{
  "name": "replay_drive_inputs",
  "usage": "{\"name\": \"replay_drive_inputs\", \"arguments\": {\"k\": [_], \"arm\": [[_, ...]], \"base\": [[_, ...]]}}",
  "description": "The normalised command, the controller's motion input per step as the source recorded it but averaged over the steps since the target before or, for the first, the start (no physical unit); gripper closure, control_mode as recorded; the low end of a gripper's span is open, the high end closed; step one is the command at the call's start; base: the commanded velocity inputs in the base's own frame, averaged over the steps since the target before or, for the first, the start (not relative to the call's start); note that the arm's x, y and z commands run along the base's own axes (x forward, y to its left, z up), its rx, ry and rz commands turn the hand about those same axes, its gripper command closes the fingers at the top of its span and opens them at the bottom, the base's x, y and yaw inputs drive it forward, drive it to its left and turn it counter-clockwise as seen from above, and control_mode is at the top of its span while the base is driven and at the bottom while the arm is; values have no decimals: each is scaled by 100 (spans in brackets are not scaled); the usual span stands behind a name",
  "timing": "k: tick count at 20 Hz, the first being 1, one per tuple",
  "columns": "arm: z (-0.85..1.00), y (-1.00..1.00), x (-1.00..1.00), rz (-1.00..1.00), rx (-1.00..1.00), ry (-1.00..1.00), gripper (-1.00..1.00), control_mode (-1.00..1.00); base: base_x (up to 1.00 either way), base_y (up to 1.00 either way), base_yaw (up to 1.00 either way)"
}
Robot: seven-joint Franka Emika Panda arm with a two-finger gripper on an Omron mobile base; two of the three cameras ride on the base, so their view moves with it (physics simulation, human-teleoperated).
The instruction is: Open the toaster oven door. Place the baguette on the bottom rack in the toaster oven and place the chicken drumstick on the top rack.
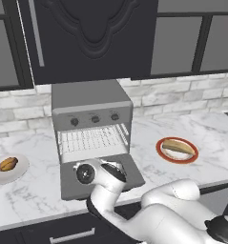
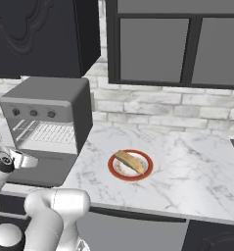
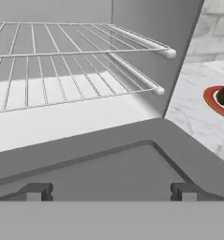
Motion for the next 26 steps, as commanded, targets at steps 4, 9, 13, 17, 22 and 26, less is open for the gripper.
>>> {"name": "replay_drive_inputs", "arguments": {"k": [4, 9, 13, 17, 22, 26], "arm": [[24, 10, 12, -16, -23, -11, -100, -100], [25, 4, 12, -17, -19, -8, -100, -100], [22, 0, 9, -11, -9, -8, -100, -100], [19, -2, 7, -8, 0, -7, -100, -100], [6, -5, 21, -3, 0, -2, -100, -100], [0, 0, 27, 0, 0, 0, -100, -100]], "base": [[0, 0, 0], [0, 0, 0], [0, 0, 0], [0, 0, 0], [0, 0, 0], [0, 0, 0]]}}
